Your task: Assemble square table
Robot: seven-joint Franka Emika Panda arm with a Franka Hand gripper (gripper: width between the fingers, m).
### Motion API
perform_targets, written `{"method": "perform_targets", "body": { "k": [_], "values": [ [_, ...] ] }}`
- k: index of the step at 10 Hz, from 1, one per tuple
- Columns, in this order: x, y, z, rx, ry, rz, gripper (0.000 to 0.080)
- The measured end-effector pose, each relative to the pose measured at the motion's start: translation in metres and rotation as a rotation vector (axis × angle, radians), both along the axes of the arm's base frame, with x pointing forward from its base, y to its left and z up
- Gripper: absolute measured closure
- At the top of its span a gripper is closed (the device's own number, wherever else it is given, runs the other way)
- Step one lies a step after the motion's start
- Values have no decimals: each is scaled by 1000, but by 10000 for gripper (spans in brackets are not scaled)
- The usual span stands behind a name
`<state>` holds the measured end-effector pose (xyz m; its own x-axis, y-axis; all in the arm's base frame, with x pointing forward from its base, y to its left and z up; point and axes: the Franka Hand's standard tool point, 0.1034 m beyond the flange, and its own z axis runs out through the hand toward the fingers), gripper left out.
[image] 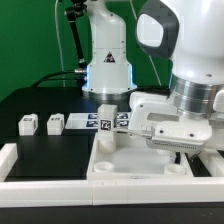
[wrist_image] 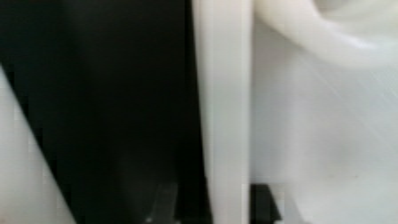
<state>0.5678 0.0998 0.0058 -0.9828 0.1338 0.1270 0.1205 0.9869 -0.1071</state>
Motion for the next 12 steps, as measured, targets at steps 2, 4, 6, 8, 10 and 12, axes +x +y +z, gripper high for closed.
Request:
{"method": "perform_targets", "body": {
  "k": [2,4,6,8,10,12],
  "values": [
    [0,0,-1,0,2,-1,741],
    [-3,2,-2,-3,12,0,741],
    [-6,22,-1,1,35,13,741],
    [-4,24,1,-5,47,14,741],
    [-4,22,0,-5,49,14,741],
    [-4,19,-1,-9,49,12,688]
  ]
}}
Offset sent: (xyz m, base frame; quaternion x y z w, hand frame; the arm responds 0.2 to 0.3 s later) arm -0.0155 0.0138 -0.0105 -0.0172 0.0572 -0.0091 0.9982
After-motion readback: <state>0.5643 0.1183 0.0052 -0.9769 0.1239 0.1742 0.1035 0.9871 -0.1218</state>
